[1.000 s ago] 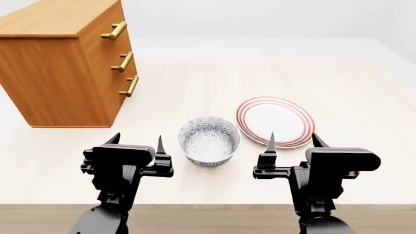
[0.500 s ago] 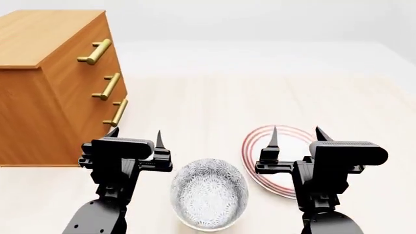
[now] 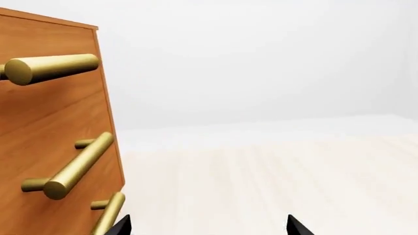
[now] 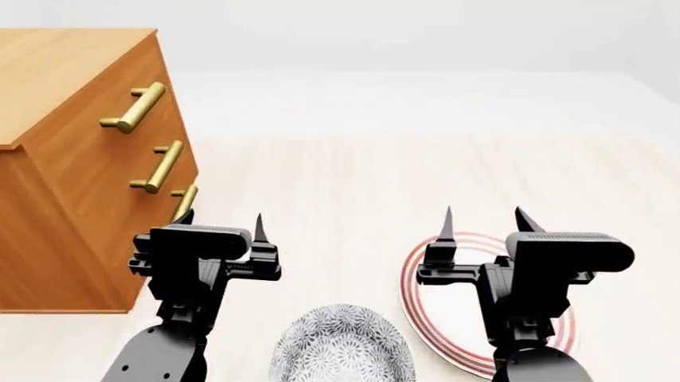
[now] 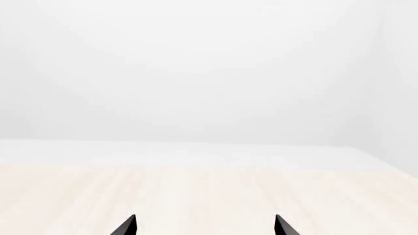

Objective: Open the bottom drawer of the cabinet.

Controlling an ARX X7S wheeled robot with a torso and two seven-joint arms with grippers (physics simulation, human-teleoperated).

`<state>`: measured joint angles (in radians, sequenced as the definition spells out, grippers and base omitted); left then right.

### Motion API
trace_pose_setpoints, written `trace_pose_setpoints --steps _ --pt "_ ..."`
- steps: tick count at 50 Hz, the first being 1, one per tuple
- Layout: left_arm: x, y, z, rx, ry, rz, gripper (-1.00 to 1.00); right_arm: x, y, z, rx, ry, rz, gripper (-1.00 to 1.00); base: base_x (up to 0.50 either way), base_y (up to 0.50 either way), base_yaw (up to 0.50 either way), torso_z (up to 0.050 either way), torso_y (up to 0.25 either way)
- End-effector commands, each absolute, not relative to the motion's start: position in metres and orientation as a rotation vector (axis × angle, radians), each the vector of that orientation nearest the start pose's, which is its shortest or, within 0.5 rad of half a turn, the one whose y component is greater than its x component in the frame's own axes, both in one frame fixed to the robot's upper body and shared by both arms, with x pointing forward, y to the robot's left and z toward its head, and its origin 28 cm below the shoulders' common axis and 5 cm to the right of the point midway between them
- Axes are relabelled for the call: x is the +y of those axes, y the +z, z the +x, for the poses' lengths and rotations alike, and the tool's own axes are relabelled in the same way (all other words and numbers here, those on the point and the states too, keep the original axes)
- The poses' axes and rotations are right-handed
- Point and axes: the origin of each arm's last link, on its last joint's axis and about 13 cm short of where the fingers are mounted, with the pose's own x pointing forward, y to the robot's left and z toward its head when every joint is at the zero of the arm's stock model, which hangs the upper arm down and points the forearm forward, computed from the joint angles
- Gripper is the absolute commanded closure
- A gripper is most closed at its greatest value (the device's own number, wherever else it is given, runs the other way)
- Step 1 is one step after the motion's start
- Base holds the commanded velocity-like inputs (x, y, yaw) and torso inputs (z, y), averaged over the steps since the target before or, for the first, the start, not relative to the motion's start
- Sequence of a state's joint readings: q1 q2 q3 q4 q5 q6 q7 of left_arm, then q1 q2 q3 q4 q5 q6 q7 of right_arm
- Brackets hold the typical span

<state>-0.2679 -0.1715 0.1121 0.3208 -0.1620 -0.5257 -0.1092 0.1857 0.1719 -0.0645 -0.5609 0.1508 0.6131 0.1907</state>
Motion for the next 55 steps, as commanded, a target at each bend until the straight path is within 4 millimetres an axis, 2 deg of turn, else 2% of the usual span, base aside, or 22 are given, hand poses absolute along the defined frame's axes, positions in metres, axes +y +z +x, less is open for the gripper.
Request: trace_pose_setpoints --steps 1,6,7,10,11,15,19,23,41,51,55 --pt "0.215 0.105 0.254 -0.040 -0.041 0.048 -1.00 -0.108 0.126 0.225 -0.126 -0.045 -0.049 -1.00 0.00 0.00 0.00 0.000 0.000" --pt "0.216 0.109 0.258 -0.014 -0.023 0.038 -1.00 -0.108 0.126 0.226 -0.119 -0.043 -0.049 -1.00 0.00 0.00 0.00 0.000 0.000" --pt "0.218 0.111 0.262 -0.008 0.037 0.098 -1.00 -0.108 0.126 0.225 -0.119 -0.043 -0.050 -1.00 0.00 0.00 0.00 0.000 0.000" --pt "0.221 0.113 0.269 0.017 0.063 0.213 -1.00 -0.108 0.125 0.225 -0.118 -0.042 -0.049 -1.00 0.00 0.00 0.00 0.000 0.000" --pt "0.223 0.112 0.273 0.044 0.075 0.334 -1.00 -0.108 0.125 0.225 -0.118 -0.043 -0.045 -1.00 0.00 0.00 0.00 0.000 0.000" --pt "0.227 0.112 0.282 0.055 0.105 0.526 -1.00 -0.108 0.124 0.226 -0.117 -0.045 -0.047 -1.00 0.00 0.00 0.00 0.000 0.000" --pt "0.233 0.112 0.294 0.079 0.136 0.555 -1.00 -0.108 0.125 0.225 -0.120 -0.041 -0.044 -1.00 0.00 0.00 0.00 0.000 0.000" --pt "0.234 0.109 0.296 0.098 0.132 0.572 -1.00 -0.108 0.126 0.225 -0.122 -0.042 -0.047 -1.00 0.00 0.00 0.00 0.000 0.000" --pt "0.246 0.072 0.316 0.242 0.151 0.670 -1.00 -0.108 0.127 0.226 -0.130 -0.044 -0.050 -1.00 0.00 0.00 0.00 0.000 0.000" --pt "0.249 0.072 0.321 0.293 0.159 0.698 -1.00 -0.108 0.126 0.225 -0.130 -0.043 -0.047 -1.00 0.00 0.00 0.00 0.000 0.000" --pt "0.251 0.073 0.327 0.315 0.168 0.762 -1.00 -0.108 0.125 0.224 -0.128 -0.042 -0.046 -1.00 0.00 0.00 0.00 0.000 0.000"
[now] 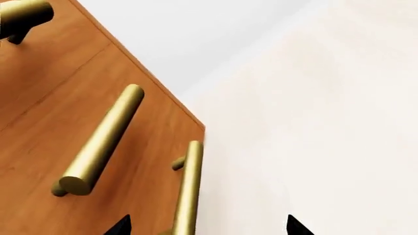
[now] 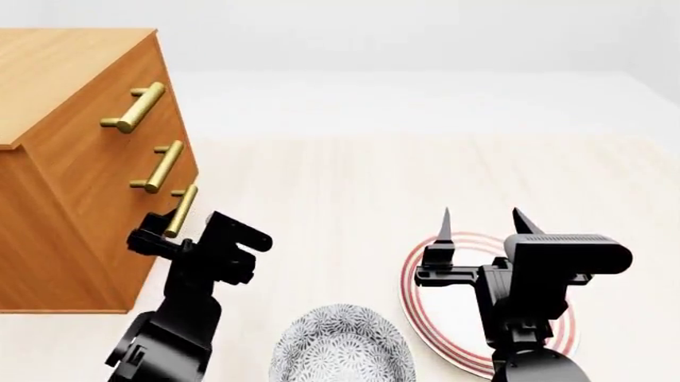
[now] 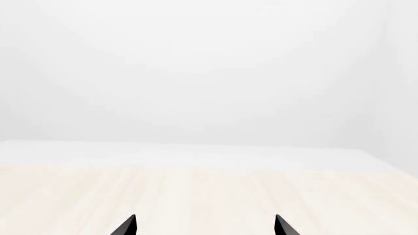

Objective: Open the bottom drawer of the cabinet.

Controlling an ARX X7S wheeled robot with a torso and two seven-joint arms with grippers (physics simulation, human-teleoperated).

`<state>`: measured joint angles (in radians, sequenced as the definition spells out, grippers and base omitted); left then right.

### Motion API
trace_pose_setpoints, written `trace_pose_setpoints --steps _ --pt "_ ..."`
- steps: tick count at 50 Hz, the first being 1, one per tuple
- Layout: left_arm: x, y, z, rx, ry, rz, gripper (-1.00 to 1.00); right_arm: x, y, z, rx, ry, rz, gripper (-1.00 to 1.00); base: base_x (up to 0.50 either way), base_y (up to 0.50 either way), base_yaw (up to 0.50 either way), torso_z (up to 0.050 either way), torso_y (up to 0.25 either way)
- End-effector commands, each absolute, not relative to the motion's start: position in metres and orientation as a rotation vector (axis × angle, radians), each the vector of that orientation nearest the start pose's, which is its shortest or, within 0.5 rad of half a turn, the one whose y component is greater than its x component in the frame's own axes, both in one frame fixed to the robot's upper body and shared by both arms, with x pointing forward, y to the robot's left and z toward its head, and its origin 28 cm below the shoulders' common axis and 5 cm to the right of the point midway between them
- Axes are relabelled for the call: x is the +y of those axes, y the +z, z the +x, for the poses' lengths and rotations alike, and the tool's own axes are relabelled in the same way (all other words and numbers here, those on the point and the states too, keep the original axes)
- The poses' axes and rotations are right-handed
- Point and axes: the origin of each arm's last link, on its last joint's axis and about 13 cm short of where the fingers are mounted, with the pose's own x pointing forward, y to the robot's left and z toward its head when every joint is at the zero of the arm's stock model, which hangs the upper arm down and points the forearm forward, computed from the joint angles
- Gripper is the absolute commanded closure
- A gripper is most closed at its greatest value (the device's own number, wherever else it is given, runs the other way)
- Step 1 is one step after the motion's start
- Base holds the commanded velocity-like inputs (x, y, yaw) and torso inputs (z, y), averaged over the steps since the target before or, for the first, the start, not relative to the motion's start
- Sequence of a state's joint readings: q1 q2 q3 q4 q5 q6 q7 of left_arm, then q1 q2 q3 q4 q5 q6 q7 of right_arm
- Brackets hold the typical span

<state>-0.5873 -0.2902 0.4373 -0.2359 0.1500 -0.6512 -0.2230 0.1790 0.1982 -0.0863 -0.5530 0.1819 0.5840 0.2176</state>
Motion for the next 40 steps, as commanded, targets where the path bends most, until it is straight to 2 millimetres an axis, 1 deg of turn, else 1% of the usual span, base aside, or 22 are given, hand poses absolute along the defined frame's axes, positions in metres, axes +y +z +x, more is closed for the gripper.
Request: trace_pose_setpoints --steps 1,10,27,36,40 --pt "0.252 0.073 0.328 0.316 0.171 0.774 -1.00 -0.108 0.125 0.224 -0.128 -0.042 -0.045 -1.00 0.00 0.00 0.00 0.000 0.000" --pt "0.256 0.073 0.345 0.363 0.176 0.881 -1.00 -0.108 0.124 0.224 -0.129 -0.044 -0.041 -1.00 0.00 0.00 0.00 0.000 0.000" --pt "0.261 0.066 0.361 0.441 0.180 0.902 -1.00 -0.109 0.124 0.224 -0.130 -0.048 -0.040 -1.00 0.00 0.00 0.00 0.000 0.000" --pt "0.268 0.061 0.372 0.477 0.218 0.933 -1.00 -0.109 0.126 0.224 -0.134 -0.046 -0.041 -1.00 0.00 0.00 0.00 0.000 0.000" --pt "0.270 0.062 0.374 0.488 0.233 0.942 -1.00 -0.109 0.125 0.223 -0.132 -0.047 -0.040 -1.00 0.00 0.00 0.00 0.000 0.000"
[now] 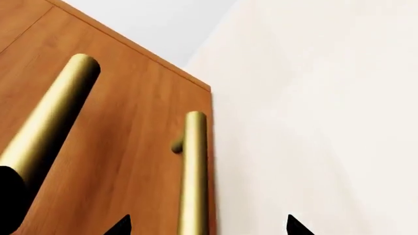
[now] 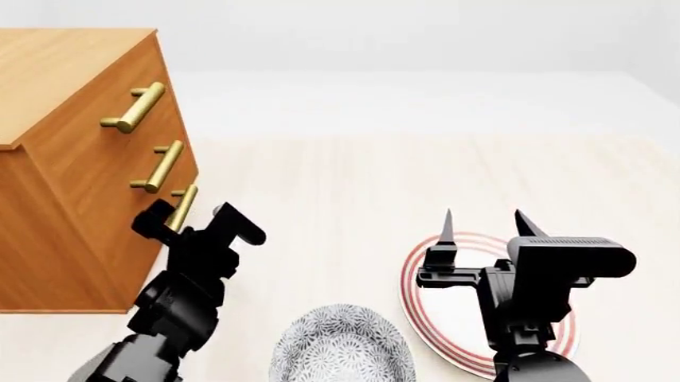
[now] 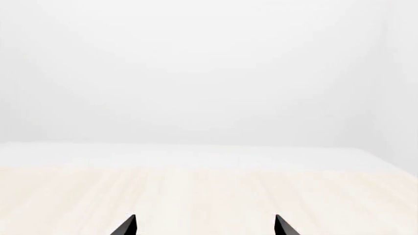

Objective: Open the bottom drawer of the cabinet.

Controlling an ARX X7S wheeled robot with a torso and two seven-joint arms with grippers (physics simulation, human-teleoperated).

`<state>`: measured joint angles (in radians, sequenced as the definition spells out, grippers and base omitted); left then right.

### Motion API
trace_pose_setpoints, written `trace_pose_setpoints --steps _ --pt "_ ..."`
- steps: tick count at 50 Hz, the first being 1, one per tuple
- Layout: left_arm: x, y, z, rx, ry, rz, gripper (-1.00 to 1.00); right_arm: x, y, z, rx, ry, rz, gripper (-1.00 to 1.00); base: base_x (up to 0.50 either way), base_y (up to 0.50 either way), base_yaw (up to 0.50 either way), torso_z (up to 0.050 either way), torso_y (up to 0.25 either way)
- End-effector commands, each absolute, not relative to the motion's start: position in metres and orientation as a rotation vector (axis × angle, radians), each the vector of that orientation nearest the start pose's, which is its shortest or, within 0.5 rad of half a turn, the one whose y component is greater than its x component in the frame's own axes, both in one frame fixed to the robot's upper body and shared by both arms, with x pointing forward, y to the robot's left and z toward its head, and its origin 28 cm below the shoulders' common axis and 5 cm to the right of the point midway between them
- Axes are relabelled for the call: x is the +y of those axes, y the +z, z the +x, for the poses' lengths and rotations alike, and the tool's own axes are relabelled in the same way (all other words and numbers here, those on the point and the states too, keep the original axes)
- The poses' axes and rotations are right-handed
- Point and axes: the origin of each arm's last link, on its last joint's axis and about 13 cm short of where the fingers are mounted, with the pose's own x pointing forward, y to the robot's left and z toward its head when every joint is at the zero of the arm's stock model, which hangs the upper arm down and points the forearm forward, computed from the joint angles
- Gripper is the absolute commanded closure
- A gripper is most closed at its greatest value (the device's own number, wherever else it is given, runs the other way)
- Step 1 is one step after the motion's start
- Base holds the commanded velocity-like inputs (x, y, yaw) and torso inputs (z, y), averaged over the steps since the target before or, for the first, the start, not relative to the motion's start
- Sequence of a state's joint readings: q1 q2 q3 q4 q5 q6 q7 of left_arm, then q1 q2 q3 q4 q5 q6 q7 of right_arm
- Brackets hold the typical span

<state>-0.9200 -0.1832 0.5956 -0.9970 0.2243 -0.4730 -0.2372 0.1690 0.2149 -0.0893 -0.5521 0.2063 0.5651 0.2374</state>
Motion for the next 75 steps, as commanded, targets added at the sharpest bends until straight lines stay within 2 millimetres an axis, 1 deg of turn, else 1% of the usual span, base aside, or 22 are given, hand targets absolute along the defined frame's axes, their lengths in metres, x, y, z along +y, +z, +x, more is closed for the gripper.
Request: trace_pose_setpoints --steps 1,4,5,36,37,59,65,68,75 --pt "0.270 0.062 0.374 0.490 0.236 0.943 -1.00 -0.109 0.125 0.223 -0.132 -0.047 -0.040 -1.00 0.00 0.00 0.00 0.000 0.000" --pt "0.271 0.063 0.374 0.494 0.245 0.940 -1.00 -0.109 0.125 0.223 -0.134 -0.047 -0.040 -1.00 0.00 0.00 0.00 0.000 0.000" --pt "0.274 0.065 0.373 0.525 0.276 0.950 -1.00 -0.109 0.123 0.224 -0.130 -0.049 -0.038 -1.00 0.00 0.00 0.00 0.000 0.000" --pt "0.279 0.066 0.371 0.562 0.309 0.962 -1.00 -0.110 0.120 0.222 -0.126 -0.050 -0.031 -1.00 0.00 0.00 0.00 0.000 0.000" --pt "0.279 0.066 0.371 0.556 0.310 0.966 1.00 -0.110 0.120 0.222 -0.127 -0.050 -0.031 -1.00 0.00 0.00 0.00 0.000 0.000" --pt "0.278 0.066 0.372 0.550 0.299 0.967 1.00 -0.109 0.123 0.223 -0.130 -0.048 -0.034 -1.00 0.00 0.00 0.00 0.000 0.000" --pt "0.266 0.070 0.375 0.541 0.324 0.954 1.00 -0.109 0.122 0.223 -0.131 -0.047 -0.032 -1.00 0.00 0.00 0.00 0.000 0.002" --pt "0.262 0.071 0.376 0.524 0.306 0.989 1.00 -0.109 0.121 0.223 -0.129 -0.048 -0.031 -1.00 0.00 0.00 0.00 0.000 0.000" --pt "0.247 0.074 0.378 0.530 0.257 1.002 1.00 -0.110 0.121 0.222 -0.128 -0.051 -0.029 -1.00 0.00 0.00 0.00 0.000 0.000"
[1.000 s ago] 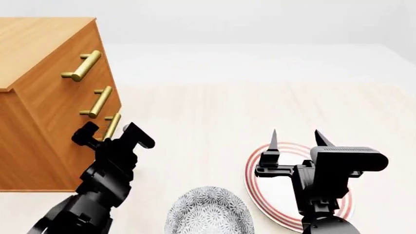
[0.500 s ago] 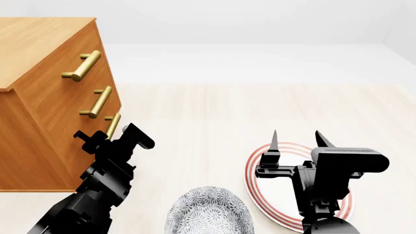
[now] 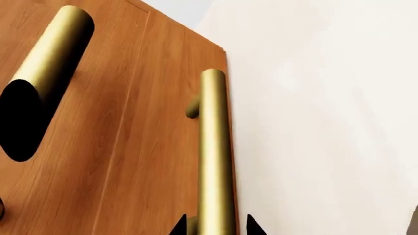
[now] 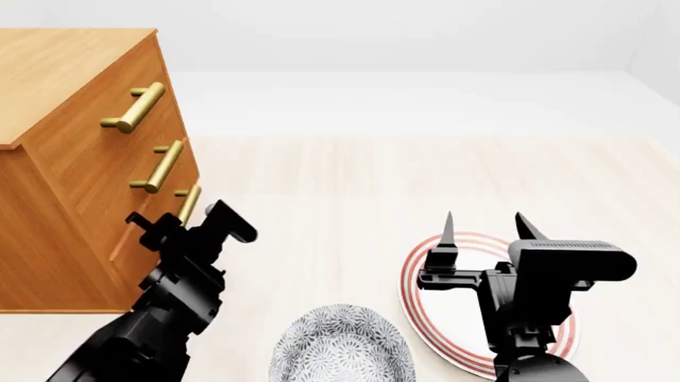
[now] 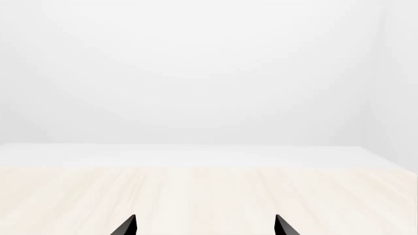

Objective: Open the bottom drawer of the cabinet.

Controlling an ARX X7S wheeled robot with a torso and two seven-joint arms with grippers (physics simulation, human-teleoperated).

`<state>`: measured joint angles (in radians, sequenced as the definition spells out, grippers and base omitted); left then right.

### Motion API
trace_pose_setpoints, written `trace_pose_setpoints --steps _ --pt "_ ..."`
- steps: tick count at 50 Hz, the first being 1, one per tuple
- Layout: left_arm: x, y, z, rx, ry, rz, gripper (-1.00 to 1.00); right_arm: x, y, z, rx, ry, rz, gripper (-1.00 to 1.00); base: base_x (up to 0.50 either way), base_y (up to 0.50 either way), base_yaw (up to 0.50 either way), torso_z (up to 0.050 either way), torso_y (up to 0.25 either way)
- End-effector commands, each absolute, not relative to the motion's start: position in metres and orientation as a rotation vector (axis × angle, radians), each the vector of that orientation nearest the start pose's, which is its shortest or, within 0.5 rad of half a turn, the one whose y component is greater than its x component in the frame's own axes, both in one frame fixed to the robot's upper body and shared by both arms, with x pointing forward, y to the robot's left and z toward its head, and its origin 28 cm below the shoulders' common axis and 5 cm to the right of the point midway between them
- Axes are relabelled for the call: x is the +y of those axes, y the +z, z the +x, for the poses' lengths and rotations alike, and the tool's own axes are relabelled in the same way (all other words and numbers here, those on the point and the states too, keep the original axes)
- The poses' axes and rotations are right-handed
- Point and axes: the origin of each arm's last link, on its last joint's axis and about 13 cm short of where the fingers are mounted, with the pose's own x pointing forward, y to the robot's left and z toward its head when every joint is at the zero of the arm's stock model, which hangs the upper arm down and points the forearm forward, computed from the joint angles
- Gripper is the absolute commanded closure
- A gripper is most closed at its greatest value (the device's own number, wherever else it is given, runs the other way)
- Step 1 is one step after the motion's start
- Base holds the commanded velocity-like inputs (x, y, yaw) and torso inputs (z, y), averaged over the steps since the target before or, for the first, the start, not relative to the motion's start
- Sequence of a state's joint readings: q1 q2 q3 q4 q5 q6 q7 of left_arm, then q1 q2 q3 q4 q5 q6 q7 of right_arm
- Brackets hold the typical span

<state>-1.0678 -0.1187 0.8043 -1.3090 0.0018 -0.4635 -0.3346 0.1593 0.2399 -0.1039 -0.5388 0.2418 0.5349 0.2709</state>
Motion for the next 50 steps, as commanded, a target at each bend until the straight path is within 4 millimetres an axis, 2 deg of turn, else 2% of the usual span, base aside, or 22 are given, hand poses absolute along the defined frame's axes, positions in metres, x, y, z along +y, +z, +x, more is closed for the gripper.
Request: trace_pose_setpoints --steps 1,19,38,50 --pt "0.244 0.075 0.377 0.533 0.248 0.999 1.00 -0.110 0.121 0.222 -0.128 -0.050 -0.028 -1.00 0.00 0.00 0.00 0.000 0.000" --pt "0.218 0.081 0.363 0.512 0.194 1.014 1.00 -0.110 0.120 0.223 -0.127 -0.048 -0.026 -1.00 0.00 0.00 0.00 0.000 0.002" --pt "0.188 0.089 0.360 0.483 0.122 1.014 1.00 -0.111 0.122 0.223 -0.137 -0.049 -0.023 -1.00 0.00 0.00 0.00 0.001 0.004" --pt "0.182 0.088 0.362 0.474 0.100 1.012 1.00 -0.111 0.121 0.223 -0.135 -0.050 -0.020 -1.00 0.00 0.00 0.00 0.002 0.004"
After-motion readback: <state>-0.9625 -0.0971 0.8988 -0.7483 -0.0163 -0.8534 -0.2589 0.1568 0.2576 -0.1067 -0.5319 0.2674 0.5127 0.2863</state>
